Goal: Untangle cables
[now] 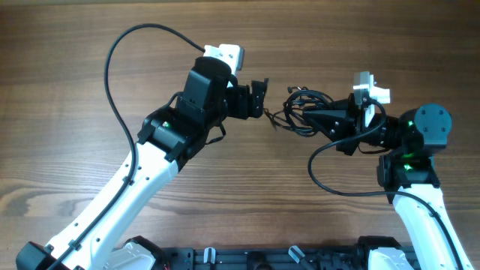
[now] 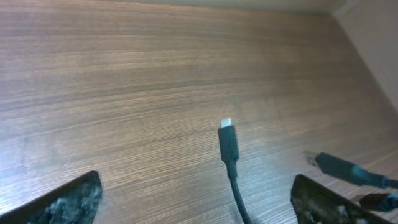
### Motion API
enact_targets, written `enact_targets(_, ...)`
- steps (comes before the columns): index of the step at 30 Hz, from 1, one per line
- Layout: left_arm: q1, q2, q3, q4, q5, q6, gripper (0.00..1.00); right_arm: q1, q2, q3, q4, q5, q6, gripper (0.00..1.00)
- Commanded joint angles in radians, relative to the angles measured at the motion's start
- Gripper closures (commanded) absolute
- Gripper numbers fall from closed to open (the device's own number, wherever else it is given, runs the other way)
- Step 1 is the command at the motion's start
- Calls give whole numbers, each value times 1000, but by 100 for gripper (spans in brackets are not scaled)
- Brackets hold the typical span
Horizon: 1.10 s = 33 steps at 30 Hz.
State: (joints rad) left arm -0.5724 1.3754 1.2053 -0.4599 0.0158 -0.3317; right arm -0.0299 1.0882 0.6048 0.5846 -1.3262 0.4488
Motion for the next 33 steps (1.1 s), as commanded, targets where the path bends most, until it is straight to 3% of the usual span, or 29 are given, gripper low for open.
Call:
enact_targets(1, 0, 8, -3, -2, -29, -13, 0, -2, -12, 9, 6, -17, -1, 96)
enact_targets(9, 13, -53, -2, 6, -23, -14, 0, -2, -12, 9, 5, -6, -2, 95)
enact_targets(11, 19, -72, -2, 23, 56, -11, 0, -2, -12, 9, 5, -6, -2, 95)
enact_targets(15, 22, -82, -2, 40, 219, 166, 0, -2, -12, 9, -3, 17, -1, 95)
enact_targets(23, 21, -82, -2, -8, 335, 441, 3, -2, -12, 9, -34, 126, 61, 95)
enact_targets(33, 20, -81, -3, -9, 478, 459, 0, -2, -12, 9, -46, 153, 101, 95)
